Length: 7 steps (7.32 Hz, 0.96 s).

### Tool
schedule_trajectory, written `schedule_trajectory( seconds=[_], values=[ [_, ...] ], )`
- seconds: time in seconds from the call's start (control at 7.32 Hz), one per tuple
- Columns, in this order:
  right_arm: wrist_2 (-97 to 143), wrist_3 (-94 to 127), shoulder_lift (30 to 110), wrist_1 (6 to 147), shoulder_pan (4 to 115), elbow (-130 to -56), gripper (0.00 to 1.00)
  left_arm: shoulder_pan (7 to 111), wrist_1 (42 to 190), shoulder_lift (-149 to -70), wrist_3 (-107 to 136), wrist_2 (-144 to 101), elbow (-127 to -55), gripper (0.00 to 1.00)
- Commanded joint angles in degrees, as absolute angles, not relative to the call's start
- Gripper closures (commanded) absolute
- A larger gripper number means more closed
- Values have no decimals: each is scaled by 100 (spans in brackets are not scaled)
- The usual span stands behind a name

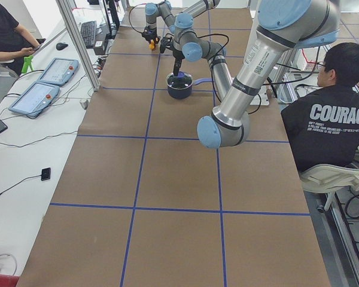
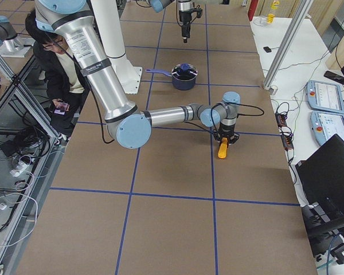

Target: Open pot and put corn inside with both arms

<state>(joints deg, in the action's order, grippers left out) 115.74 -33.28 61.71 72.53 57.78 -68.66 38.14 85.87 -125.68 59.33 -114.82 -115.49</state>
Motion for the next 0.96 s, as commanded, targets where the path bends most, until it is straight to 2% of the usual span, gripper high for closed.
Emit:
schedule_trajectory(
  seconds=[0.0,0.27,0.55,0.82],
  values=[
    [11828,-3173,5847,7660,6036,-6873,73,3814,8587,-12568,5933,-11487,-11549,2],
    [12835,-3121,5196,9073,6668,-7013,72,3806,8587,-12594,5941,-11487,-11514,2],
    [13699,-1589,5726,9308,7109,-7984,71,3771,8578,-12961,6055,-11470,-11113,2],
    [13816,-743,6316,9308,7408,-8593,70,3552,8587,-13481,6161,-11146,-10453,2]
  ],
)
